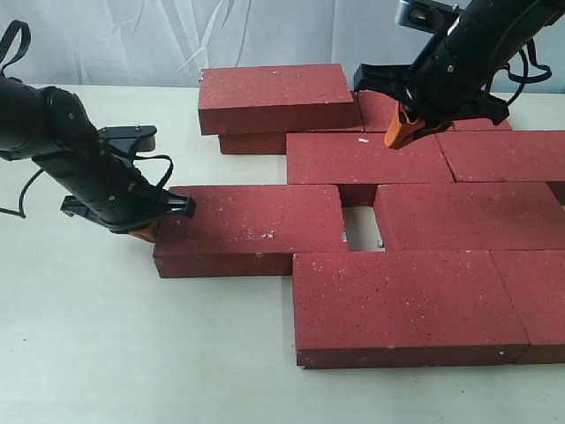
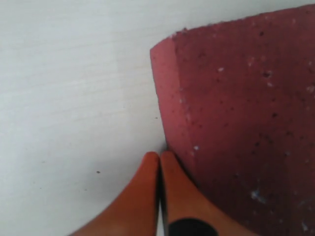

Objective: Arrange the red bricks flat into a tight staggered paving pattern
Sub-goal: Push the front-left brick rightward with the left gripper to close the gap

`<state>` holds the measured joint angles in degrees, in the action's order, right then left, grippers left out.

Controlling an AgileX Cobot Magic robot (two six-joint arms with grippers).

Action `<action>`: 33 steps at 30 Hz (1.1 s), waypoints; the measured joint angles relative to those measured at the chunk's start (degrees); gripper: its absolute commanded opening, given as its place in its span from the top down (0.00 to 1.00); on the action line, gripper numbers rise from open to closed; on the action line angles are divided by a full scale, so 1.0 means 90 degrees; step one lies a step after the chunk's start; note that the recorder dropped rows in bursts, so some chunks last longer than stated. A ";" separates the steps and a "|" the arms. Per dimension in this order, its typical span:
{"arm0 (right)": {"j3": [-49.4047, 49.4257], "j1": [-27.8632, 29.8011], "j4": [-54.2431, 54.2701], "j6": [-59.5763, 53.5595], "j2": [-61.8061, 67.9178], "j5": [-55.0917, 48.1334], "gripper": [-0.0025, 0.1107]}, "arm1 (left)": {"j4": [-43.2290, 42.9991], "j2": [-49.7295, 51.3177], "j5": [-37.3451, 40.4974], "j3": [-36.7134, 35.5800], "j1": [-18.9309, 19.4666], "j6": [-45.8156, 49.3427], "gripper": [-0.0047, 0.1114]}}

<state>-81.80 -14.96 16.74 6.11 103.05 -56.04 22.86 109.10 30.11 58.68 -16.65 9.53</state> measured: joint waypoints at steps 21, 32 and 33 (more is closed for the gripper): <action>0.0000 0.0000 0.0000 -0.0010 0.0000 0.0000 0.99 | 0.0349 0.0000 -0.0097 0.0000 0.0023 0.0475 0.96; 0.0000 0.0000 -0.0014 -0.0010 0.0000 0.0000 0.99 | 0.0883 0.0000 0.0052 0.0000 -0.0187 0.0587 0.96; 0.0000 0.0000 -0.0014 -0.0010 0.0000 0.0000 0.99 | 0.0883 0.0000 0.0037 0.0000 -0.0226 0.0615 0.96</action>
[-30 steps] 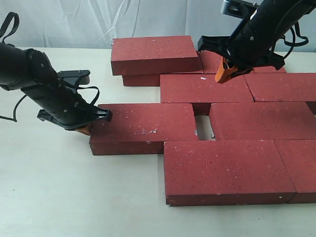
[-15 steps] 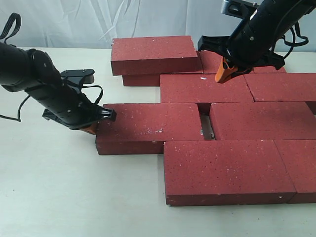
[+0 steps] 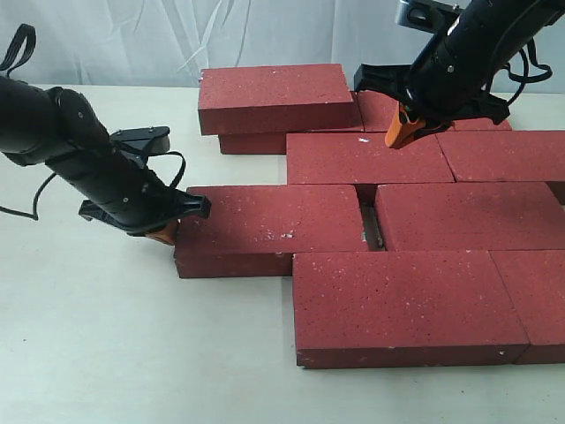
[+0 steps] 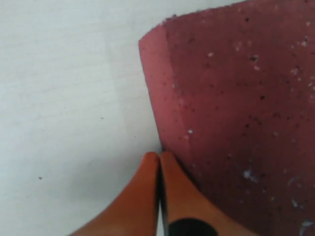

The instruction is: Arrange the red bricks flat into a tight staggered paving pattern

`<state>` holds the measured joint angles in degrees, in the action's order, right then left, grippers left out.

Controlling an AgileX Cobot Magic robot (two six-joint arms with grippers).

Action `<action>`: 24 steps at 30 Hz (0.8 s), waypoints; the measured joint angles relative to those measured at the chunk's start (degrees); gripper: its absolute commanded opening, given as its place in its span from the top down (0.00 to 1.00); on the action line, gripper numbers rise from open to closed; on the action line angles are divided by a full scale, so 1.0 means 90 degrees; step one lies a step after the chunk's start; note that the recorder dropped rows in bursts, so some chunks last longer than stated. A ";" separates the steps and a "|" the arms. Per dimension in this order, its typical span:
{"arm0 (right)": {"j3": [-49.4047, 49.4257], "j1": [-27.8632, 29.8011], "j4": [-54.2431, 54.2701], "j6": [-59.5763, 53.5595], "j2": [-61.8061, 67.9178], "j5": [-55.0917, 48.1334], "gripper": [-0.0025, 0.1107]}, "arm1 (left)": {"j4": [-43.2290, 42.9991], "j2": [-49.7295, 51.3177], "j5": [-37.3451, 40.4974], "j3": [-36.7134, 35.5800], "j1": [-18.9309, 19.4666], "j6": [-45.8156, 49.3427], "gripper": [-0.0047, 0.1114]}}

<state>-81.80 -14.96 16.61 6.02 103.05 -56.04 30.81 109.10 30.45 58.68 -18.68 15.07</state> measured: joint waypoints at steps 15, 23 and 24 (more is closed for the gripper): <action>0.0000 0.0000 -0.0012 0.0000 0.0000 0.0000 0.99 | 0.0922 0.0000 -0.0173 0.0000 -0.0168 0.0733 0.96; 0.0000 0.0000 -0.0012 -0.0014 0.0000 0.0000 0.99 | 0.0922 0.0026 -0.0220 0.0000 -0.0271 0.0763 0.96; 0.0000 0.0000 -0.0012 -0.0014 0.0000 0.0000 0.99 | 0.0922 0.0030 -0.0231 0.0000 -0.0271 0.0773 0.96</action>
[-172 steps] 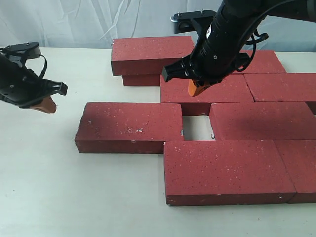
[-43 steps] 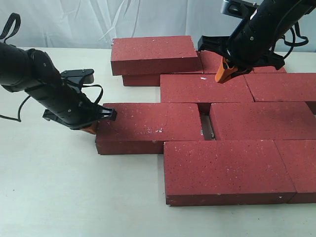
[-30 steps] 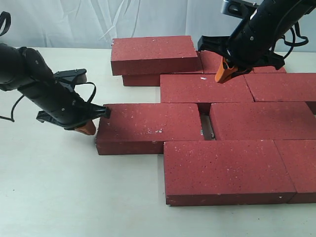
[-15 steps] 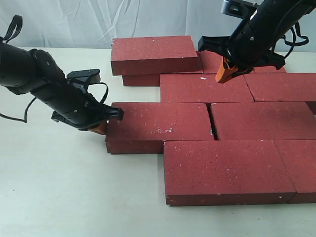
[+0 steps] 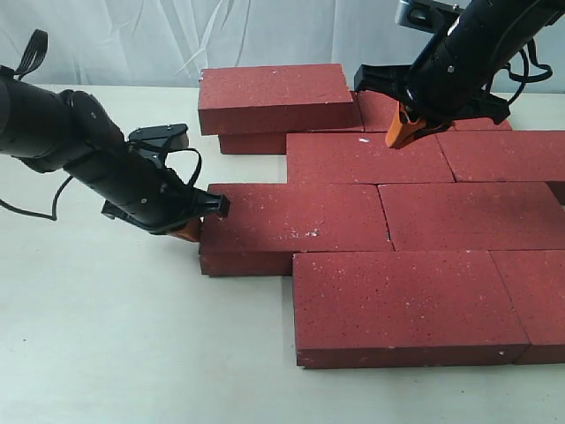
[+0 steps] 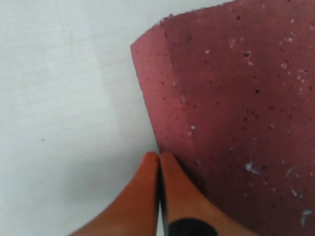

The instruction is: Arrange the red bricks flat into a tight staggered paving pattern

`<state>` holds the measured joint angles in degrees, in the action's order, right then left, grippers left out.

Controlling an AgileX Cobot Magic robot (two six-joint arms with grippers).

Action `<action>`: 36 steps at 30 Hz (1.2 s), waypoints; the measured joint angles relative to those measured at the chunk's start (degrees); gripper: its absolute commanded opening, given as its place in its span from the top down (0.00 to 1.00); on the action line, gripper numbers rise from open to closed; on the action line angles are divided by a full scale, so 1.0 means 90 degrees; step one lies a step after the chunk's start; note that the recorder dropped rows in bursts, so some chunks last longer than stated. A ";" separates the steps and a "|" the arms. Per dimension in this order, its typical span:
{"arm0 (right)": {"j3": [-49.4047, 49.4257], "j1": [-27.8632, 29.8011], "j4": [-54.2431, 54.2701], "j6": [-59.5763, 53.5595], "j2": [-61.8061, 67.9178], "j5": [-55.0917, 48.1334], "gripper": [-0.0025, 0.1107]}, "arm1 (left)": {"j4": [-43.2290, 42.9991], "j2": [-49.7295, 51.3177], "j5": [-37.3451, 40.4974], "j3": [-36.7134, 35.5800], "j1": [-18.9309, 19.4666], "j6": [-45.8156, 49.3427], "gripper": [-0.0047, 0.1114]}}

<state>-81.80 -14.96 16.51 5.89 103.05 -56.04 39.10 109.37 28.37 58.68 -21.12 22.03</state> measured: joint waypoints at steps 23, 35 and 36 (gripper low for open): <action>0.0000 0.0000 0.0000 0.0000 0.0000 0.0000 0.99 | 0.0011 0.0018 0.0483 0.0219 0.0699 0.0055 0.96; 0.0527 0.0000 0.0088 -0.0235 0.0000 0.0654 0.99 | 0.0294 -0.0468 0.0404 0.0317 0.0714 0.0055 0.96; 0.0612 0.0000 0.0138 -0.0268 0.0000 0.0714 0.99 | 0.0325 -0.0495 0.0397 0.0331 0.0714 0.0055 0.96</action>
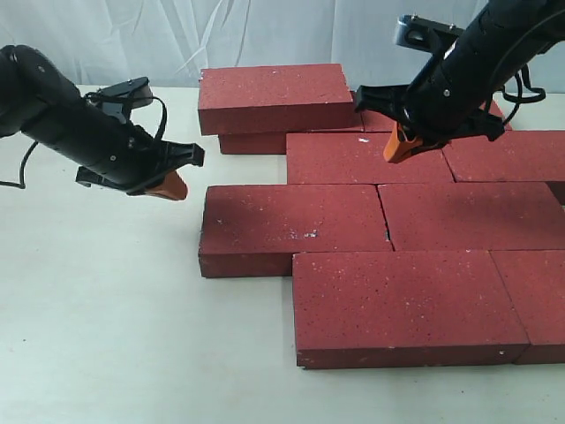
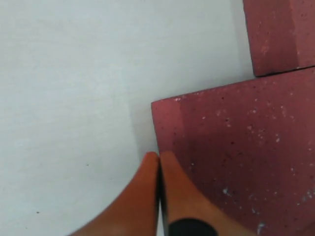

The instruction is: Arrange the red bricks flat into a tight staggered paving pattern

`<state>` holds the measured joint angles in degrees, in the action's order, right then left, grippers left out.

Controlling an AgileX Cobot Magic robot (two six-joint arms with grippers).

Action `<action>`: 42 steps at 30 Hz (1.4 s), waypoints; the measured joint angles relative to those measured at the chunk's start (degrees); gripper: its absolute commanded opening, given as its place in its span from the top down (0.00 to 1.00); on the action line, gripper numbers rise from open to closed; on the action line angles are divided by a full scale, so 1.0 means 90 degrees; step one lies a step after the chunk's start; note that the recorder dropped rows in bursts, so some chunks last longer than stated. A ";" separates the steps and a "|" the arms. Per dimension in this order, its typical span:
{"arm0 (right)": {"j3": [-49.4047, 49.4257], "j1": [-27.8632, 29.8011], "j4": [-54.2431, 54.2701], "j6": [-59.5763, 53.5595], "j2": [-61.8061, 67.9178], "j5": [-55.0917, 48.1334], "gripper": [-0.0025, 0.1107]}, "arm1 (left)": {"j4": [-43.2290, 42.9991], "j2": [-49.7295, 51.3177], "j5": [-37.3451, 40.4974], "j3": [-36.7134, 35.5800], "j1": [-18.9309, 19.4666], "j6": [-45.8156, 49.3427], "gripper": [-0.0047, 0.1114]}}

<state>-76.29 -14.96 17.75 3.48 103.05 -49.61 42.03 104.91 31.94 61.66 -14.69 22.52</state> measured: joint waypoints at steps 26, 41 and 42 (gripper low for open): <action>-0.0573 0.0332 0.0082 -0.0716 0.0144 0.0731 0.99 | -0.1056 -0.1183 -0.0648 0.0115 0.0049 -0.0263 0.96; -0.0780 0.0515 -0.0097 -0.0716 0.0218 0.1031 0.99 | -0.1147 -0.1183 -0.0988 0.0613 0.0810 -0.0345 0.96; -0.0780 0.0525 -0.0097 -0.0716 0.0243 0.1097 0.99 | -0.1116 -0.1183 -0.1018 0.0657 0.0878 -0.0345 0.96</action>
<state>-83.31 -10.23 16.87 -2.96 105.24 -39.73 31.98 94.26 22.78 67.57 -6.79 19.42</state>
